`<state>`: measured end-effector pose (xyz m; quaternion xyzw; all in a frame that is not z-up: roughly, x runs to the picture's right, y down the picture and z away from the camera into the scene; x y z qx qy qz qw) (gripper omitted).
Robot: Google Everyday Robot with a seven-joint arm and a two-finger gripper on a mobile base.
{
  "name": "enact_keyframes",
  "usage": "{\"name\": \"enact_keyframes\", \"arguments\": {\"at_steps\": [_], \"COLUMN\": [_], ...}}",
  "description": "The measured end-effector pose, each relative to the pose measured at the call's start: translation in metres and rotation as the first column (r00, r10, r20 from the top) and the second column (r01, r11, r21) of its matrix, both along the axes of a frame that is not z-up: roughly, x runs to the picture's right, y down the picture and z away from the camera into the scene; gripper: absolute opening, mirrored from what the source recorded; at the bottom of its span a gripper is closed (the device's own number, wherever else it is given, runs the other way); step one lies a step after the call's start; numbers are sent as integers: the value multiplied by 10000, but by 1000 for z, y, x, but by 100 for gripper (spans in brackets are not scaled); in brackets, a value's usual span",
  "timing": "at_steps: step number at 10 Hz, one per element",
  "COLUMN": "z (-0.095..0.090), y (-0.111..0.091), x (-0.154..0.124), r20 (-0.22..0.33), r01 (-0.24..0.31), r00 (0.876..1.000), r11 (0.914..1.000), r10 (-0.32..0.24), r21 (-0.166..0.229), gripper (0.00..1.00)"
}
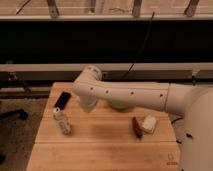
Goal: Knock the bottle over
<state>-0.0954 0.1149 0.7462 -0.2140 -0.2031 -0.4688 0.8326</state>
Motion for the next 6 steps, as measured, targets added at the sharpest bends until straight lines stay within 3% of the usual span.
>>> {"name": "enact_keyframes", "arguments": {"at_steps": [2,6], "z": [-2,-11], "y": [5,18], "x": [-8,-39], "r20": [475,1368], "r01": [352,1185], "r00": [9983,9846], "r11": [9987,9910], "r10": [-334,-1091], "r21": [-378,-627], "gripper": [0,0]}}
